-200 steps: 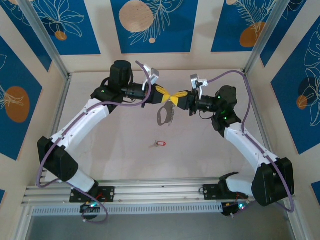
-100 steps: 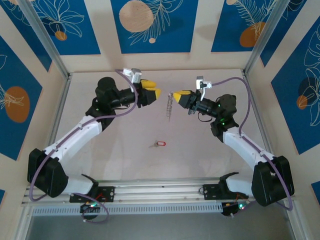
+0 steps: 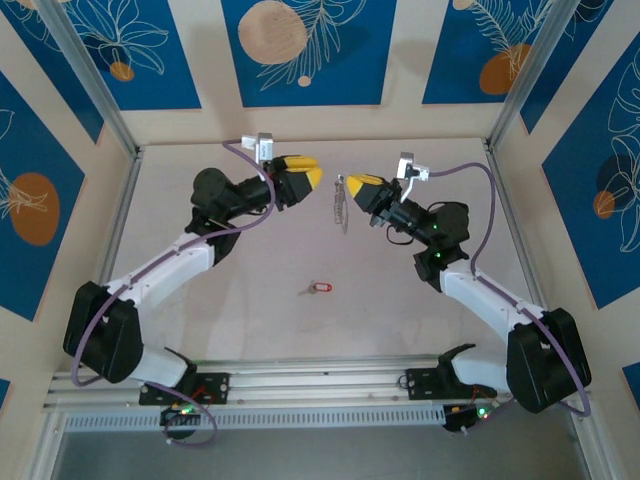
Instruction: Put the keys on the keyring
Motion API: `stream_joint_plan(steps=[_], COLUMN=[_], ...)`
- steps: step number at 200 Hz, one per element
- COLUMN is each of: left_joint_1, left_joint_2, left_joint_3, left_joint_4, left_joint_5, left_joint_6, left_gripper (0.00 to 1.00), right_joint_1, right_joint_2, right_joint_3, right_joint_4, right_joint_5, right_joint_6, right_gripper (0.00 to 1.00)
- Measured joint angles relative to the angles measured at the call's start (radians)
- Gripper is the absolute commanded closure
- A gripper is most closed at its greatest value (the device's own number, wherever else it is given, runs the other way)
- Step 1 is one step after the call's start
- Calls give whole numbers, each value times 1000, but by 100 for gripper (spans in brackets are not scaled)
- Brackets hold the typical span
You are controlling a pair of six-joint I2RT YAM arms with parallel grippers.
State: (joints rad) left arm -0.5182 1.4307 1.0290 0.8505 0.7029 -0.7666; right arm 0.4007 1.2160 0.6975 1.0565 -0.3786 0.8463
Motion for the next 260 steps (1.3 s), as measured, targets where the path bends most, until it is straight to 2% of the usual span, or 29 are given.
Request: stream_joint_plan(steps=[149,181,228,260], left_joint_1=[-40,-43,-45,-53], left_joint_2=[105,121,131,131], left_joint_3=[51,63,76,79], left_joint_4=[41,41,45,48], left_joint_5=[29,33,45,50], left_joint_6=[-21,-21,-21,-21], left_gripper=[52,56,67,69], right_joint_1=[13,13,13,13], right_joint_2=[33,33,34,34], right_joint_3=[0,0,0,0], right_joint_4=[10,14,18,21], right_joint_5=[32,32,32,32], right_joint_6=[0,0,0,0], right_gripper=[100,100,100,100])
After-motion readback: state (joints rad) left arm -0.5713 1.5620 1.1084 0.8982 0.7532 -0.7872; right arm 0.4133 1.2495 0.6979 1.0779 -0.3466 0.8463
